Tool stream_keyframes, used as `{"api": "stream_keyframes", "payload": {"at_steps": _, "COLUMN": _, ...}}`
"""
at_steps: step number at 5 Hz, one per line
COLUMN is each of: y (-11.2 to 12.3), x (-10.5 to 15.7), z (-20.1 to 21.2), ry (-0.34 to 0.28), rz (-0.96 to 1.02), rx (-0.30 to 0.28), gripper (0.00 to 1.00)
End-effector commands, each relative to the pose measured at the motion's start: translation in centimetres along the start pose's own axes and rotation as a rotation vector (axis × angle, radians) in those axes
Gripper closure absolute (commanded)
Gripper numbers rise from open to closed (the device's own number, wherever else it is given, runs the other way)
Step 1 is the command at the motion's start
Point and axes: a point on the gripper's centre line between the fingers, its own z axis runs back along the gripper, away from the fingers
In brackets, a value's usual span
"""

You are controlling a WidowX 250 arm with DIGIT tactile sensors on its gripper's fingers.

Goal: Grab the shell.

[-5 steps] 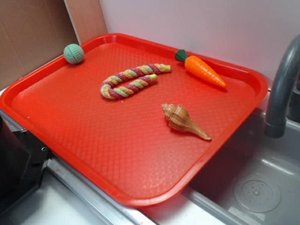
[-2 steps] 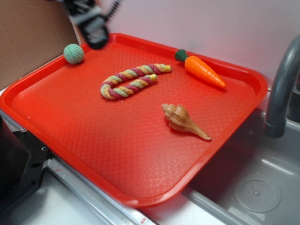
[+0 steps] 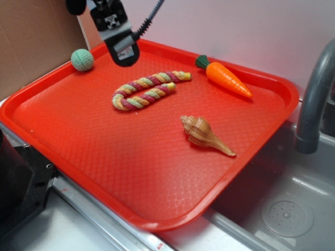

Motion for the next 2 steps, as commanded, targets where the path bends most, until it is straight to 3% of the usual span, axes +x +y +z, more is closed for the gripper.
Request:
{"api": "stream_keyframes", "payload": {"at_steps": 1, "y": -1.8, "x": 3.0, "z": -3.6, "ry": -0.031, "rz": -0.255, "rx": -0.017, "gripper": 0.00}}
{"api": "stream_keyframes", "payload": {"at_steps": 2, "y": -2.7, "x": 3.5, "z": -6.6, "ry": -0.046, "rz": -0.433, "rx": -0.098, "gripper": 0.00}}
